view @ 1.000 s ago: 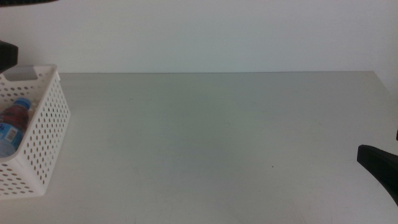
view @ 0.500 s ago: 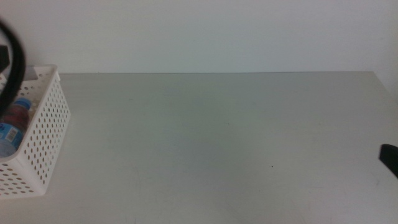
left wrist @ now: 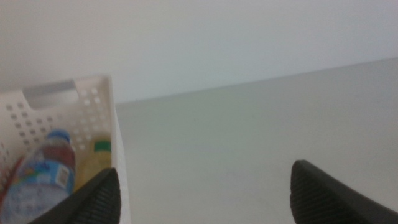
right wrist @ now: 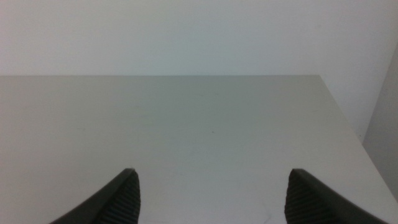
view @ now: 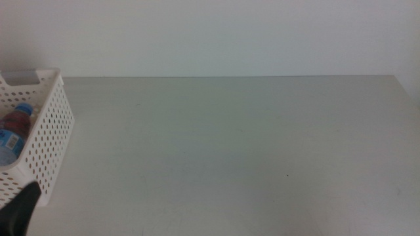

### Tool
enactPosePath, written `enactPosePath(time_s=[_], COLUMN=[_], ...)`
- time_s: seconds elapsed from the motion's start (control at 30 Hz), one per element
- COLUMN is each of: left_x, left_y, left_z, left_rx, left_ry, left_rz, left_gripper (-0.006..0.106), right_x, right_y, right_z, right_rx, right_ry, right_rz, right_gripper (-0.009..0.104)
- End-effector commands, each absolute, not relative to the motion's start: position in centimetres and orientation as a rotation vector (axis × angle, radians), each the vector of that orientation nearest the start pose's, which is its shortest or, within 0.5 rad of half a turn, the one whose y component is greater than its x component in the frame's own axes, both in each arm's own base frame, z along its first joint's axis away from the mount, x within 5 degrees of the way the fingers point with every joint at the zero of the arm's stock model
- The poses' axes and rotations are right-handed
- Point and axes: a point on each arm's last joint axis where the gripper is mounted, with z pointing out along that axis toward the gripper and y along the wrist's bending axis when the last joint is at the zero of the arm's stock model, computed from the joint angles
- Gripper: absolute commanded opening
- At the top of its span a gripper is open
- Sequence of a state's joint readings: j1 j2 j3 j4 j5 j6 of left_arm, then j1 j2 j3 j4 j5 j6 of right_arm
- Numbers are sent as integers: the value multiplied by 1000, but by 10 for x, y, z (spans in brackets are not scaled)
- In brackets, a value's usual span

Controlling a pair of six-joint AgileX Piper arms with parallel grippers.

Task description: Use arms to grab the bottles and put them into the dustbin to the left of the table.

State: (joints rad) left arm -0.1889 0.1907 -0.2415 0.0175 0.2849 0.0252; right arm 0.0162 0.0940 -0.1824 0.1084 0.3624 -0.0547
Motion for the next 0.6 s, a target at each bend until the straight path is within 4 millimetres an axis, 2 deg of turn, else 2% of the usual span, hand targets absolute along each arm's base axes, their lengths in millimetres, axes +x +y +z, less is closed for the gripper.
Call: enactPosePath(time_s=[0.0,0.13,0.43,0.57], left_x=[61,57,54,54], left_y=[-11,-6,-4,-4], left_z=[254,228,190,188], left_rx=[142,66,2,1], left_ry=[1622,1639,1654,1660], left_rz=[-135,-86,-89,-89], left_gripper=[94,94,94,94], right_x=[54,54,58,57], right_y=[3,2,2,2], right_z=[240,224,195,194], right_rx=[2,11,11,1], right_ry=[1650,1598,1639,1645], right_rz=[59,54,45,33], right_gripper=[59,59,59,59])
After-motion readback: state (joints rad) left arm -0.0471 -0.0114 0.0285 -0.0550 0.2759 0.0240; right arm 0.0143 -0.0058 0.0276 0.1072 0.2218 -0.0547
